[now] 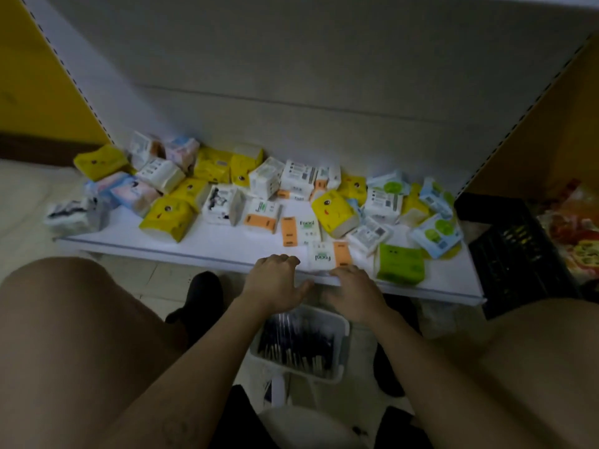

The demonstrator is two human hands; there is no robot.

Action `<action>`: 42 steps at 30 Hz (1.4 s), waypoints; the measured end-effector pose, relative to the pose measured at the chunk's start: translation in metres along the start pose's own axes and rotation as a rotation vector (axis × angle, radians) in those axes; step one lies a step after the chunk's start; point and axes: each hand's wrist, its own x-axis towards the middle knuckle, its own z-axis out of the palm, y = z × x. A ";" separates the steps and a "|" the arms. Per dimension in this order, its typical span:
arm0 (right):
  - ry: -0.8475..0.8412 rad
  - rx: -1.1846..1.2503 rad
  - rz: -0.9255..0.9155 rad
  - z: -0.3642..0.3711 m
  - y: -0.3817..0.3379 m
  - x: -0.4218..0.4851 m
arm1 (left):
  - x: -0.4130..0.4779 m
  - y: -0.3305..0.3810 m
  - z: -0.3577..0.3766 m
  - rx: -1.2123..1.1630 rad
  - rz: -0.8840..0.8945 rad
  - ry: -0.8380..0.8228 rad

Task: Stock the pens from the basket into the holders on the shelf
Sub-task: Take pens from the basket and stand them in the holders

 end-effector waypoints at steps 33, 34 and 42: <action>-0.516 0.370 0.385 0.147 0.060 0.033 | 0.026 -0.015 0.246 -0.546 -0.400 -0.699; -0.518 0.377 0.391 0.148 0.061 0.033 | 0.027 -0.018 0.247 -0.545 -0.408 -0.717; -0.596 0.313 0.405 0.148 0.080 0.032 | 0.037 -0.024 0.256 -0.747 -0.522 -0.751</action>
